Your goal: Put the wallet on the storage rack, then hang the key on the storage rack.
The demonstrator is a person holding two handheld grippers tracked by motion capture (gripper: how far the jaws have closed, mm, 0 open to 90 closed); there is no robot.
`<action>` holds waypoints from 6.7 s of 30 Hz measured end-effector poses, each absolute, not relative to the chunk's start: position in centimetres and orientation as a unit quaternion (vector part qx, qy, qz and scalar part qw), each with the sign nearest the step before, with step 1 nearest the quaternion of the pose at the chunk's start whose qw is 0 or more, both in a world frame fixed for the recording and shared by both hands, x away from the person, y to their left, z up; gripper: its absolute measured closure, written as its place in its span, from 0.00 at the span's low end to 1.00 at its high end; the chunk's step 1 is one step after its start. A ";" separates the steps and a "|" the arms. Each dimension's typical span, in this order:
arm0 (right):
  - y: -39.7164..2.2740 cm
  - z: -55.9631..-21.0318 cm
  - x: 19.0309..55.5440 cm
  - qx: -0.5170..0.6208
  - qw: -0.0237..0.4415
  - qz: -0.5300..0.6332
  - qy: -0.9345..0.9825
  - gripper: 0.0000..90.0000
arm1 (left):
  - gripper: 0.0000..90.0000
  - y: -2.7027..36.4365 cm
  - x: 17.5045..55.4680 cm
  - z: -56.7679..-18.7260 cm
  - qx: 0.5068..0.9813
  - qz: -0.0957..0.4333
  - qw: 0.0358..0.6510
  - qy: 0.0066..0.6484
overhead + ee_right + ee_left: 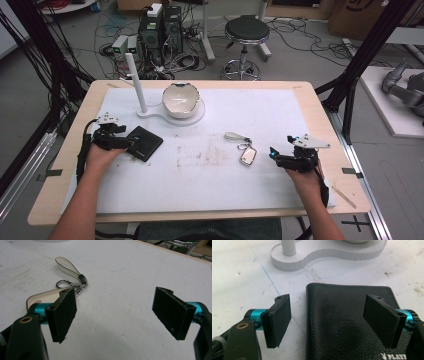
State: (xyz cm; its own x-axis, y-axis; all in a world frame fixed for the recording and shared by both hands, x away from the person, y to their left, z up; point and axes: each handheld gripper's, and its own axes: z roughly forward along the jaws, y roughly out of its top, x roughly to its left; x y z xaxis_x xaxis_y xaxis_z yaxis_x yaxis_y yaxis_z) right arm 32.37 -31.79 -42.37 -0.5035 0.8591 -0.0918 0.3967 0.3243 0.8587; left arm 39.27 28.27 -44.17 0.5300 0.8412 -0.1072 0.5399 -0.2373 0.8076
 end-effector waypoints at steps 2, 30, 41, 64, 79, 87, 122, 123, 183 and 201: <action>-32.0 -42.4 32.2 0.414 0.282 0.410 0.762 0.22 | 0.25 28.2 39.5 -44.4 0.772 0.178 0.413 0.448; -32.1 -42.4 31.8 0.416 0.284 0.406 0.763 0.22 | 0.84 28.9 39.4 -44.2 0.789 0.153 0.403 0.437; -32.0 -42.4 31.9 0.415 0.282 0.405 0.764 0.22 | 0.90 27.6 38.3 -40.8 0.790 0.191 0.418 0.405; -30.7 -42.5 32.6 0.401 0.268 0.404 0.777 0.22 | 0.91 23.0 40.1 -31.9 0.787 0.214 0.483 0.319; -31.1 -42.5 32.3 0.407 0.269 0.408 0.772 0.22 | 0.91 18.9 45.6 -29.0 0.786 0.231 0.476 0.318; -31.2 -42.6 32.5 0.408 0.270 0.404 0.773 0.22 | 0.91 16.8 47.8 -29.2 0.794 0.241 0.465 0.309; -31.8 -42.8 32.1 0.413 0.269 0.412 0.766 0.22 | 0.90 15.5 50.5 -32.2 0.789 0.316 0.419 0.320; -31.8 -42.8 32.1 0.414 0.269 0.412 0.766 0.22 | 0.90 15.4 50.5 -32.1 0.790 0.316 0.417 0.319; -30.4 -43.0 33.9 0.390 0.250 0.417 0.782 0.22 | 0.20 24.3 37.3 -39.9 0.733 0.218 0.528 0.369; -30.0 -42.9 34.3 0.383 0.248 0.419 0.785 0.22 | 0.20 25.0 35.9 -41.2 0.740 0.214 0.519 0.370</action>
State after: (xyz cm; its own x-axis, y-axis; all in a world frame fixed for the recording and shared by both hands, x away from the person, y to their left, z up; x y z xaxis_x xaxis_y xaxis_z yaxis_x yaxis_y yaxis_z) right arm 34.26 -30.01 -42.93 -0.5826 0.8099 -0.0681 0.3934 0.3543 0.8484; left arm 35.91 25.00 -41.17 0.6342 0.7702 -0.0675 0.3267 -0.1878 0.9263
